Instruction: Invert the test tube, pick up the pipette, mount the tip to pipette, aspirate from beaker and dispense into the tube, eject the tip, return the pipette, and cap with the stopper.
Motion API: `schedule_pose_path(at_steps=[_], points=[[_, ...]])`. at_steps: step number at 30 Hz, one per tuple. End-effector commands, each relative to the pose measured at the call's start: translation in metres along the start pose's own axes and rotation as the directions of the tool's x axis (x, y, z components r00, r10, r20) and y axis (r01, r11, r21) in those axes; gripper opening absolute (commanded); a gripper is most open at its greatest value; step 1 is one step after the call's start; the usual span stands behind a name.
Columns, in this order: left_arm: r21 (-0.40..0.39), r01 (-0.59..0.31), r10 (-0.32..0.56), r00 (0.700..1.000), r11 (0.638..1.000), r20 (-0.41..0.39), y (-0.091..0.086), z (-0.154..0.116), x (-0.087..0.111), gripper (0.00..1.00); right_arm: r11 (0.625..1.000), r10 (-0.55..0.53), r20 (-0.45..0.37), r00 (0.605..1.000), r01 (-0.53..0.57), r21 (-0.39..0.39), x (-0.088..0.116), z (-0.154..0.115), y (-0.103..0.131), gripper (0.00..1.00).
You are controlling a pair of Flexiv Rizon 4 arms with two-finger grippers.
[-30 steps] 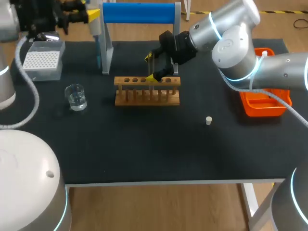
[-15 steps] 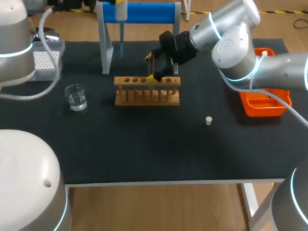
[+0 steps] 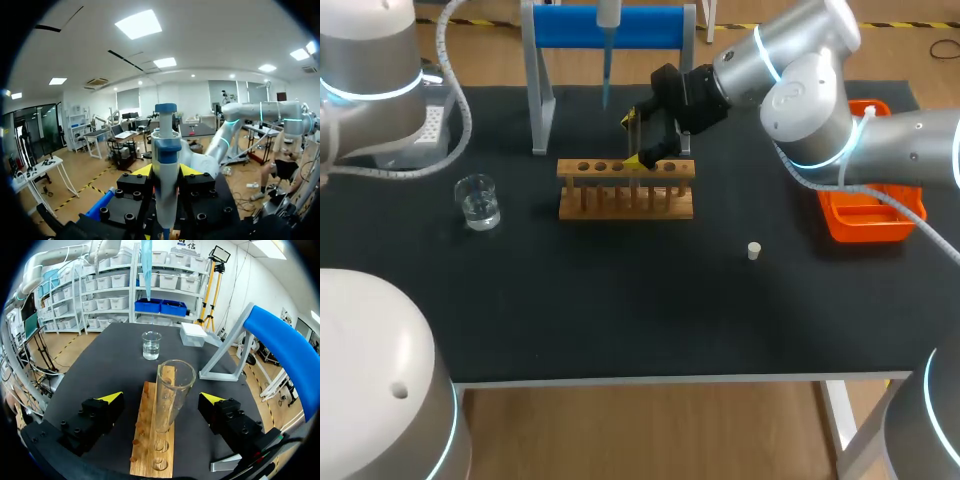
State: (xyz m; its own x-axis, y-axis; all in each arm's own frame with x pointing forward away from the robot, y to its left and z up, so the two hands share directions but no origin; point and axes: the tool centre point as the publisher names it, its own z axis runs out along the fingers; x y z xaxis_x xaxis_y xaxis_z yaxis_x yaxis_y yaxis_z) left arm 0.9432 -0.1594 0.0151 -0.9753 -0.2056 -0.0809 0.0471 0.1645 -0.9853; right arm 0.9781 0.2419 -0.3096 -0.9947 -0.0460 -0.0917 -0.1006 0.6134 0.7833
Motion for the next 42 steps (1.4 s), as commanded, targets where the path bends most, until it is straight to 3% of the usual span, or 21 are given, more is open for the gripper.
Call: schedule_pose_path(at_steps=[1, 18, 42], points=[[0.007, -0.001, 0.002, 1.0, 1.0, -0.013, -0.003, 0.009, -0.006, 0.0, 1.0, 0.0, -0.003, 1.0, 0.0, 0.002, 0.0, -0.001, 0.0, 1.0], [0.057, 0.02, -0.017, 0.999, 0.998, -0.045, 0.0, 0.027, -0.009, 0.0, 1.0, 0.0, -0.003, 1.0, 0.0, 0.002, 0.0, -0.001, 0.0, 1.0], [0.087, 0.049, -0.044, 0.998, 0.995, -0.049, 0.018, 0.033, -0.018, 0.0, 1.0, 0.0, -0.003, 1.0, 0.0, 0.002, 0.0, -0.001, 0.0, 1.0]])
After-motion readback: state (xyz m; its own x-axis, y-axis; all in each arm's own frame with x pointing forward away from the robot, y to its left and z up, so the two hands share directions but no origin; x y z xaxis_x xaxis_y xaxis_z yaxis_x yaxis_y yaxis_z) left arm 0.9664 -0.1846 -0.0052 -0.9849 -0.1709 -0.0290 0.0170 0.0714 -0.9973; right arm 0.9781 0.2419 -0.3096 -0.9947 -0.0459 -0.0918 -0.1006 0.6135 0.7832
